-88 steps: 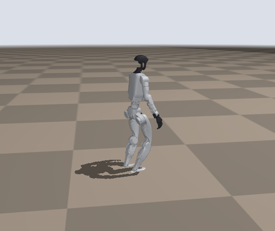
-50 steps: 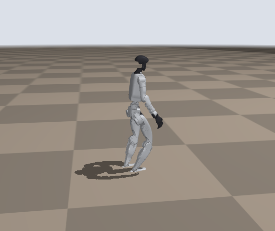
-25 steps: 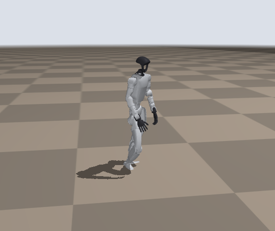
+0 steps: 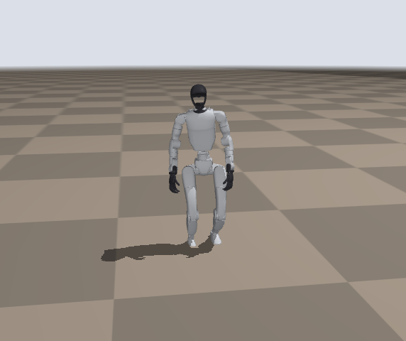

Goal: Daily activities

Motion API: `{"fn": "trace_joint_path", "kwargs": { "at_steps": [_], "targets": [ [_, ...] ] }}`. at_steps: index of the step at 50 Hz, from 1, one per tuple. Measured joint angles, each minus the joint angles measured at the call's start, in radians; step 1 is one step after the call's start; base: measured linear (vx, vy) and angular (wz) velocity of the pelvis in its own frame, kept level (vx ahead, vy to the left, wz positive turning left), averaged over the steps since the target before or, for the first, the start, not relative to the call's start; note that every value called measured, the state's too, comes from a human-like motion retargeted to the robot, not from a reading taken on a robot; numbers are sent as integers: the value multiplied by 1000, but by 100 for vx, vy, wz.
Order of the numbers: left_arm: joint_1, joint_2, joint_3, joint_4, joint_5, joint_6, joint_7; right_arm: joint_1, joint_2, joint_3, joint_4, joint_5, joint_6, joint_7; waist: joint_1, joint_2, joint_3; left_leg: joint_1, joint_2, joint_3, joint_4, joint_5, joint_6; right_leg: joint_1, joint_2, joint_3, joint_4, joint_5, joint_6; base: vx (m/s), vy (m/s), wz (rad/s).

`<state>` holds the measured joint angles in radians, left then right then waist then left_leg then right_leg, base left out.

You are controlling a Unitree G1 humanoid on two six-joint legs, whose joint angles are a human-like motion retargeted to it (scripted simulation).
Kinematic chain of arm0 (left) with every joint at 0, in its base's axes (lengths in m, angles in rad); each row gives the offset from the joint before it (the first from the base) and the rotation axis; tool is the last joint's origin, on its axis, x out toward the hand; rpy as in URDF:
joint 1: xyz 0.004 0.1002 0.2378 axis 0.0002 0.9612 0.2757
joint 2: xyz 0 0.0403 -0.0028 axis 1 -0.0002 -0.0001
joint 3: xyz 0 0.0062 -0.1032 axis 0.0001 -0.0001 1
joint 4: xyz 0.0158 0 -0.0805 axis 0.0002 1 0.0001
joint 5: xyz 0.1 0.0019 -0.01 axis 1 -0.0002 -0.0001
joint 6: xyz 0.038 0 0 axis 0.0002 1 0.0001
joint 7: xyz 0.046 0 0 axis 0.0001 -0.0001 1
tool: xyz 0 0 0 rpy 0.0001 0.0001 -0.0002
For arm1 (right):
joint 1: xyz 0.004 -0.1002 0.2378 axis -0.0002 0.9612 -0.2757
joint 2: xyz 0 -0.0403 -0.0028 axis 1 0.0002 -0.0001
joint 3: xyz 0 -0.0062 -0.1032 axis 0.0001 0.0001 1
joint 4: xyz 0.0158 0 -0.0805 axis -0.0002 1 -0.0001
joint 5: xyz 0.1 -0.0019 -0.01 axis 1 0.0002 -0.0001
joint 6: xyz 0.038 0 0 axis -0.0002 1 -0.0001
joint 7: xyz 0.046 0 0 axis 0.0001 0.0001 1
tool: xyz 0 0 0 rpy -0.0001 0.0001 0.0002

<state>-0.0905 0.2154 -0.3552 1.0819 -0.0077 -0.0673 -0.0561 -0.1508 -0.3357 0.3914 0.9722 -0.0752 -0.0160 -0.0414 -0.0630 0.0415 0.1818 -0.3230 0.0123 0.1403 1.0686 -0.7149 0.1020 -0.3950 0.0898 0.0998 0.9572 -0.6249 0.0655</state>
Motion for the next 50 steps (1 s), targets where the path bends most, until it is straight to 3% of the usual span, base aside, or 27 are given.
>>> {"fn": "trace_joint_path", "kwargs": {
  "at_steps": [7, 18, 24, 31, 35, 38, 44, 50],
  "targets": [
    [-34, -1, -2, 25, -20, 19, -14, -22, 8, -19, 103, 26, 24, 46, 26, -15, -5, -13, -141, -165, -115, 13, 13, -36, 26, 101, -13, 24, 38, 0, 5, -105],
    [-37, 4, 5, 37, -12, 21, -18, -31, 4, -47, 98, 62, 18, 84, -34, -63, -1, 13, -173, -76, -238, 12, 45, -107, -8, 159, 23, 53, 119, -4, 10, -50],
    [-28, 19, 31, 34, -6, 22, -14, -21, -7, -53, 44, 70, 14, 106, -32, -84, -10, 23, -138, 42, -300, 19, 43, -167, -196, -64, 82, -6, 28, -6, 6, -93],
    [-2, 35, 62, 31, -7, 22, -13, -6, -2, -58, 11, 79, 1, 133, -7, -147, -15, 72, -146, 167, -346, 30, 45, -80, -380, -225, 194, -75, 6, -4, -2, -80],
    [17, 54, 79, 33, -10, 17, -18, -11, 11, -56, -6, 81, -9, 140, 20, -173, -21, 100, -139, 234, -360, 31, 50, -5, -427, -273, 168, -98, 11, -3, -7, -95],
    [34, 59, 91, 29, -13, 12, -25, -19, 21, -47, -13, 75, -15, 138, 36, -169, -24, 102, -100, 273, -325, 16, 51, 34, -396, -275, 102, -124, 10, -4, -9, -93],
    [58, 45, 90, 3, -8, -4, -48, -63, 21, -31, -9, 56, -22, 111, 44, -101, -24, 27, 53, 301, -131, -16, 30, 42, -259, -249, 13, -127, -18, -5, -9, -83],
    [64, 42, 58, -38, 9, -16, -69, -100, 9, -32, 35, 51, -14, 83, 49, -25, -31, -51, 128, 201, -17, -54, 8, 24, -132, -203, -43, -77, -35, -2, -6, -83]
  ]
}}
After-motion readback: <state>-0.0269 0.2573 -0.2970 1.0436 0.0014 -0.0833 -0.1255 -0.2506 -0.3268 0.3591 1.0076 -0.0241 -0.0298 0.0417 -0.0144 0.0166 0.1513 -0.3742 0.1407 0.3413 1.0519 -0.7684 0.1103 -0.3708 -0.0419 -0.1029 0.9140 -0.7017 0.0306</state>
